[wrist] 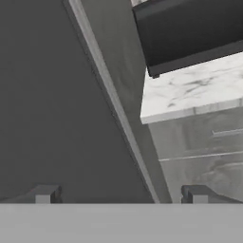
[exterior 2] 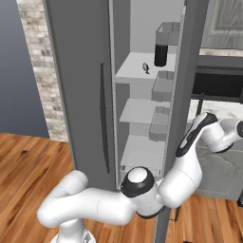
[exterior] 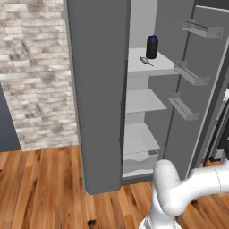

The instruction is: Pick up the frozen fish from the freezer, place it on any shelf in the fridge, and close the fridge and freezer doors when done.

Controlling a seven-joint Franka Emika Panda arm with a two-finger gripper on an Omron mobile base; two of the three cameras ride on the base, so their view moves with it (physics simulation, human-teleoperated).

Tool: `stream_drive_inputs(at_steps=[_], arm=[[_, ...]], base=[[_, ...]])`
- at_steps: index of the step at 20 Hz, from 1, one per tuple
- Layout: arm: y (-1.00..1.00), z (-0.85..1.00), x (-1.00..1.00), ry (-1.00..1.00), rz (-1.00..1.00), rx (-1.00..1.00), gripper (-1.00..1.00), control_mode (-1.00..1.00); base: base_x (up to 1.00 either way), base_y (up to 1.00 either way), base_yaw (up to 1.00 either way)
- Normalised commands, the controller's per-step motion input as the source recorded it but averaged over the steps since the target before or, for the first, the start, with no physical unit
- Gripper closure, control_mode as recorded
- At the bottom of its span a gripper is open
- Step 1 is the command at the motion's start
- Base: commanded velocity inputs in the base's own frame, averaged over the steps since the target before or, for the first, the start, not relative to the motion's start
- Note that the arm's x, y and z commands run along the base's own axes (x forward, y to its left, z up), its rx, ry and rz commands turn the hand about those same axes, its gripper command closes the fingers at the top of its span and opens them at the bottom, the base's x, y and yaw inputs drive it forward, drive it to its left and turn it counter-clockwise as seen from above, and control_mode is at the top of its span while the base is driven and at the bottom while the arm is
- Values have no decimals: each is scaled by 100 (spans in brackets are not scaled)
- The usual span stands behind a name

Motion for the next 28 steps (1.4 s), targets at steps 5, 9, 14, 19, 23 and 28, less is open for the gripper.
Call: stream_drive_inputs(at_steps=[5,9,14,19,23,28], arm=[[100,-30,12,-5,15,0,-100,-100],[100,-28,11,-8,15,0,-100,-100],[100,-3,44,-8,11,5,-100,-100],[100,0,46,-9,10,3,-100,-100],[100,0,56,-9,7,3,-100,-100],[100,0,73,-9,1,5,-100,-100]], base=[[0,0,0],[0,0,0],[0,0,0],[0,0,0],[0,0,0],[0,0,0]])
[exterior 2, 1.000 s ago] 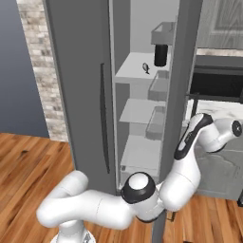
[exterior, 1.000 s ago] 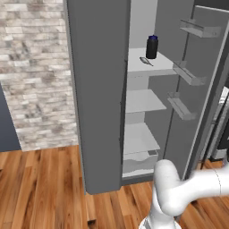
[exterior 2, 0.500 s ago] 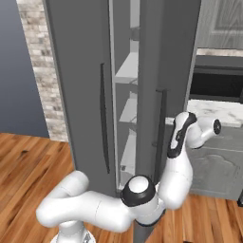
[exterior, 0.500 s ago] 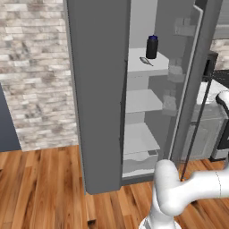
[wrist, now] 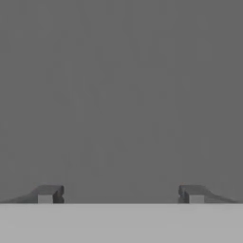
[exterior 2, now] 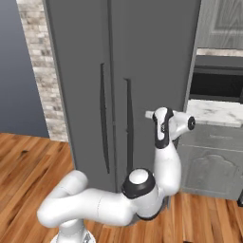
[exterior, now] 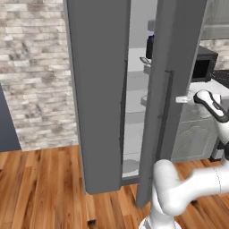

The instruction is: Pick up the frozen fish from the freezer, place it on any shelf in the fridge, and close the fridge and freezer doors when done.

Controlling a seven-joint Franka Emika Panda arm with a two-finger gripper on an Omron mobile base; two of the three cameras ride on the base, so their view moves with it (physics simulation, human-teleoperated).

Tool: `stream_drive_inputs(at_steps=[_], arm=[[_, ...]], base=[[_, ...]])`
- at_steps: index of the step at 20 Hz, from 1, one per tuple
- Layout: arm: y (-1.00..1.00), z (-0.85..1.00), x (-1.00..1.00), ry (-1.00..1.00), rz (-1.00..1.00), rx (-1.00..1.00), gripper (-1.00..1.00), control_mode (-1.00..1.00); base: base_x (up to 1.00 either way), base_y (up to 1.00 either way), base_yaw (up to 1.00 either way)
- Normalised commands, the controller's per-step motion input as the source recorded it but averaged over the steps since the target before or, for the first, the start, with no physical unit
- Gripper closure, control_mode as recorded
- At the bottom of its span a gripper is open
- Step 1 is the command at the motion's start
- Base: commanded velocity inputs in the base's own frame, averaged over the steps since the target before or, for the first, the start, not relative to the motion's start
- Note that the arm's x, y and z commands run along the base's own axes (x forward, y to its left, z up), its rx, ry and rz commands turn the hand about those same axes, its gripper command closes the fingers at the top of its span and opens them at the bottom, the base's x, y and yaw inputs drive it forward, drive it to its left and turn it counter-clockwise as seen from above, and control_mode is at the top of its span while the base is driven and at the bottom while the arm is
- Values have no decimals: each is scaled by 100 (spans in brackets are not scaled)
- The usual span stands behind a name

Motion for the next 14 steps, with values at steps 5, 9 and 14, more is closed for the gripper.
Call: stream_drive_inputs(at_steps=[5,9,14], arm=[[88,0,84,-3,-7,1,-100,-100],[32,2,90,0,-24,-7,-100,-100],[19,0,98,0,-29,-8,-100,-100]], base=[[0,0,0],[0,0,0],[0,0,0]])
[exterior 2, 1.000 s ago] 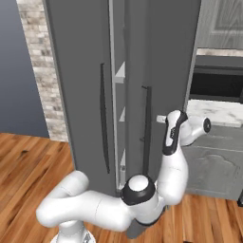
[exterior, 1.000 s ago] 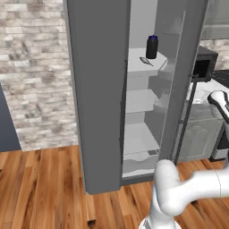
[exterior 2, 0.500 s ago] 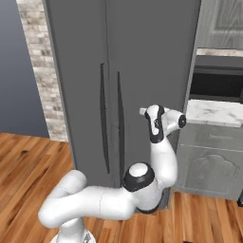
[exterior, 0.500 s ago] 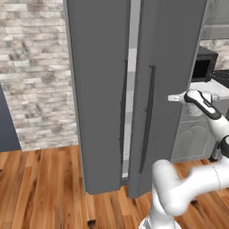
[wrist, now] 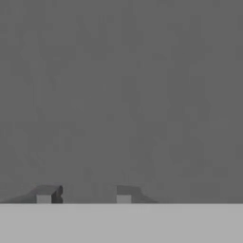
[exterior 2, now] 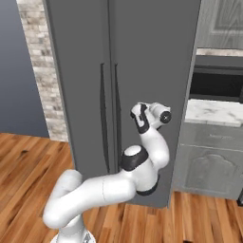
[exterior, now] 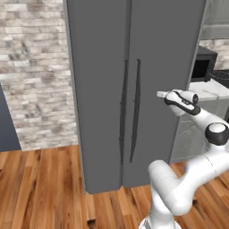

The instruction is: Pick up the frozen fish from the freezer, place it on any shelf in the fridge, and close the fridge and freezer doors when done.

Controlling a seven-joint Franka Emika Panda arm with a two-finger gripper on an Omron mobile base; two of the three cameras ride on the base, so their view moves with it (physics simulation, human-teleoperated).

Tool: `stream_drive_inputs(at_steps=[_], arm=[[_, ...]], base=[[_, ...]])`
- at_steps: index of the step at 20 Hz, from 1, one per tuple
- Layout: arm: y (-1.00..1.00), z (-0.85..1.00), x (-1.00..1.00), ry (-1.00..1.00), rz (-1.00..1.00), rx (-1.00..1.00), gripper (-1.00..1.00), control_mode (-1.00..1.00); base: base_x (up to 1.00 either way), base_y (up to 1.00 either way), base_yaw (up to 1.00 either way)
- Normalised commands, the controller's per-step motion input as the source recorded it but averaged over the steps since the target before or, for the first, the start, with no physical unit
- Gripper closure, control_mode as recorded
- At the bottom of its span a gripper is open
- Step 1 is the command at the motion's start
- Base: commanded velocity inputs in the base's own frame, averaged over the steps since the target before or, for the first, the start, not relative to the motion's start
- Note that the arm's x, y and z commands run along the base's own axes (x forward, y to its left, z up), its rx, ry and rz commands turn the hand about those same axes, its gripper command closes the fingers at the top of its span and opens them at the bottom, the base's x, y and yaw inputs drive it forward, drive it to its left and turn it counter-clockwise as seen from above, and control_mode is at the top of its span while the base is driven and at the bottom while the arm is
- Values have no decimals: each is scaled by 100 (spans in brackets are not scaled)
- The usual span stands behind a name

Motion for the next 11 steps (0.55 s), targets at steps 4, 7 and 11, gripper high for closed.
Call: stream_drive_inputs(at_steps=[4,7,11], arm=[[-2,0,1,0,0,0,-100,-100],[0,0,0,0,0,0,-100,-100],[0,0,0,0,0,0,-100,-100]], base=[[0,0,0],[0,0,0],[0,0,0]])
